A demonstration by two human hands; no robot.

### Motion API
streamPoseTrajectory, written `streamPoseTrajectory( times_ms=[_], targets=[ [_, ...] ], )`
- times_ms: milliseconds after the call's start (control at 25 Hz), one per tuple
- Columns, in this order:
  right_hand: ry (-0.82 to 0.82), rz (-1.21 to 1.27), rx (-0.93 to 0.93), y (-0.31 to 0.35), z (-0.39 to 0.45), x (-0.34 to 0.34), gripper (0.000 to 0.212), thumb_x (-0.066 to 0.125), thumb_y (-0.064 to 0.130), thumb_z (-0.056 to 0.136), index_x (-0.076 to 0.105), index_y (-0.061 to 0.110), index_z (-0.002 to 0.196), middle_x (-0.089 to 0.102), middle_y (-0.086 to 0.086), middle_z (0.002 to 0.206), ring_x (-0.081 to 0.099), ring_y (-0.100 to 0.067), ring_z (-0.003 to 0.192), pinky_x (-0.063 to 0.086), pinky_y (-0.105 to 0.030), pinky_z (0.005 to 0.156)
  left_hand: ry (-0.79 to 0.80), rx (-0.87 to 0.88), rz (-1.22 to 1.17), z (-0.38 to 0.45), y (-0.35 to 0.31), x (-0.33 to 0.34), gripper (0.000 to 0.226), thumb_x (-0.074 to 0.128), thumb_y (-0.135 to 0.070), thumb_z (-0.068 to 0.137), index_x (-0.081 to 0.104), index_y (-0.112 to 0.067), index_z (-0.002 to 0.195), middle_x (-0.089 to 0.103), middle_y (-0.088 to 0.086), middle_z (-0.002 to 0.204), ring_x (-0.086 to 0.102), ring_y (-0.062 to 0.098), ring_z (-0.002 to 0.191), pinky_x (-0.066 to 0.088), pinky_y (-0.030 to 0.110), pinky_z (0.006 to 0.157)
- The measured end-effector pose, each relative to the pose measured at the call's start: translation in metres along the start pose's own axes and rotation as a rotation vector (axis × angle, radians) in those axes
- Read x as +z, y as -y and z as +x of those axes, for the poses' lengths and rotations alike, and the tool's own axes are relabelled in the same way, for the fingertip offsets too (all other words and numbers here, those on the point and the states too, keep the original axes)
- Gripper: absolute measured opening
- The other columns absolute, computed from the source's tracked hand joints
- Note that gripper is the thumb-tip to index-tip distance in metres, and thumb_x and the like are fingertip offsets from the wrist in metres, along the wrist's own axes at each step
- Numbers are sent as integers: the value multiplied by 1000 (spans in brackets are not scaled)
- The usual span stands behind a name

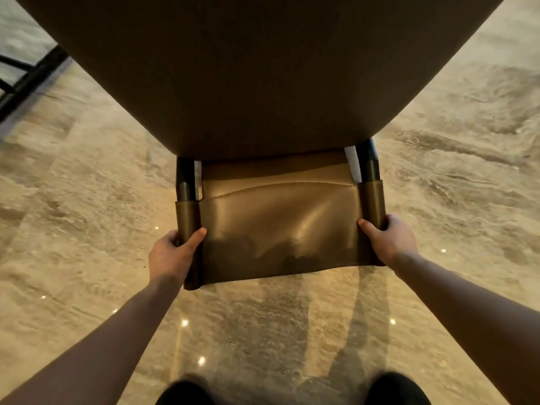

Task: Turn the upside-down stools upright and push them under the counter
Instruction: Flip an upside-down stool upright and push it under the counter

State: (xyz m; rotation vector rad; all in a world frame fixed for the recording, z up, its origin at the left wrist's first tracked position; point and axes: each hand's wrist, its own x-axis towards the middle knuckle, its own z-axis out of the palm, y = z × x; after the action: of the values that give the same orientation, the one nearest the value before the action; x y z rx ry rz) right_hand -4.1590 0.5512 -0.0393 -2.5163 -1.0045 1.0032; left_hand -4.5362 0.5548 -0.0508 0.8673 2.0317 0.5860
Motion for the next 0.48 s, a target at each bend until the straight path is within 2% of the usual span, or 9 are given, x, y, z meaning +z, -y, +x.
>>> streamPoseTrajectory(
  times_ms=[80,120,200,240,320,400,480],
  targets=[
    [21,-40,-35,-1,2,-4,38,67,44,89,61,13,110,65,-10,97,64,-27,89,56,-43,81,29,21,19,0,-2,-3,23,71,-45,86,68,-25,97,71,-4,88,66,13,83,49,26,64],
    [32,-45,-33,-2,2,-5,38,66,44,89,61,13,109,64,-8,95,64,-26,87,56,-42,77,51,18,29,1,-4,-6,22,70,-44,87,68,-25,98,71,-4,88,66,13,84,46,24,62],
    [33,-28,-7,-3,1,-4,37,66,42,90,60,12,112,62,-6,92,60,-22,80,52,-33,66,78,4,26,2,-5,-6,23,67,-43,90,65,-24,101,70,-3,92,65,16,87,45,25,66],
    [24,-19,-1,-4,0,-1,39,66,41,90,59,11,114,62,-7,94,59,-21,80,48,-30,66,78,-2,19,1,-5,-4,24,65,-44,91,63,-23,104,69,-2,94,64,17,89,46,27,68],
    [3,-25,-19,-7,1,4,41,67,41,90,57,10,116,61,-8,99,56,-22,84,44,-30,68,43,30,37,-2,1,1,28,65,-48,90,60,-25,105,67,-4,92,63,13,85,46,27,67],
    [-15,-37,-49,-11,2,6,41,67,42,89,55,11,113,60,-8,99,55,-22,84,42,-29,64,6,87,97,-4,5,2,31,67,-50,88,60,-25,105,65,-8,89,61,7,80,45,23,60],
    [-27,-38,-59,-13,2,6,41,66,42,90,55,9,113,61,-11,103,56,-23,87,45,-30,64,-5,103,137,-2,4,3,32,67,-48,89,60,-22,107,63,-7,86,58,5,77,43,22,59]
  ],
)
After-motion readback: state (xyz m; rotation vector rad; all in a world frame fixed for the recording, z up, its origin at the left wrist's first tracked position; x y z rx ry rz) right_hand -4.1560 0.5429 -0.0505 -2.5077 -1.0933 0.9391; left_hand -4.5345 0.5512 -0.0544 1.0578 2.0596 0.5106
